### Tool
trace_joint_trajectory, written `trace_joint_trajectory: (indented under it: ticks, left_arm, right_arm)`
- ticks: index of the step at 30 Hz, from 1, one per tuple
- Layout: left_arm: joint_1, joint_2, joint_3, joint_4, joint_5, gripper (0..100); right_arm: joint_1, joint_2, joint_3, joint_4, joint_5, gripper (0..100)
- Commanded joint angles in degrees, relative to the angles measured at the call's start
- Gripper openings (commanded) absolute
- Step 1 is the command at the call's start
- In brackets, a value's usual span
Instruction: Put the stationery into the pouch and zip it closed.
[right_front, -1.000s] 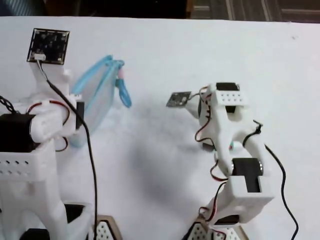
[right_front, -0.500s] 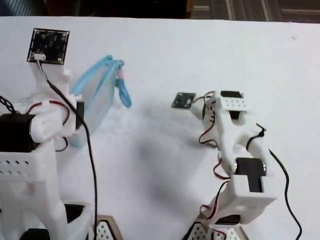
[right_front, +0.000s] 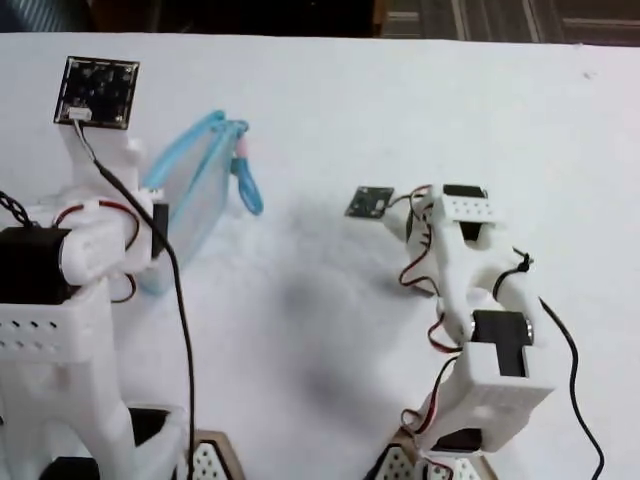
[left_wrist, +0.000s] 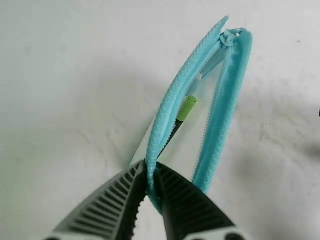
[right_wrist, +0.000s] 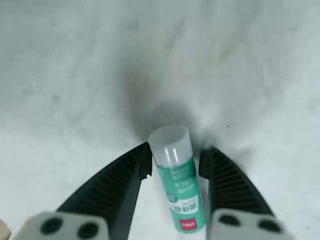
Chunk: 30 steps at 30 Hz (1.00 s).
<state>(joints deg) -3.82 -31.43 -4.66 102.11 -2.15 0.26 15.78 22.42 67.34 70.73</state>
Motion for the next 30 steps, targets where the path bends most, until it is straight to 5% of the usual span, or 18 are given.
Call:
trace_joint_trajectory:
  ticks: [1,6,15,23,30]
  left_arm:
    - [-0.04,0.04,0.35,0.18,0.44,2]
    - [0.13,0.04,0.09,0.18,0.44,2]
    - [0.22,0.04,-0.09,0.18,0.44,2]
    - [0.22,0.04,-0.09,0.18,0.44,2]
    - [0.22,0.04,0.18,0.18,0.44,2]
  right_arm:
    - [0.84,1.54,0.18,-1.27,0.53,16.7]
    - [0.75,1.36,0.09,-1.19,0.53,0.7]
    - [-0.75,-9.63,0.26,1.36,-1.58,1.8]
    - [-11.21,-31.60,0.44,9.36,-19.43,1.8]
    - [-26.24,-47.69,0.44,4.53,-43.08,1.8]
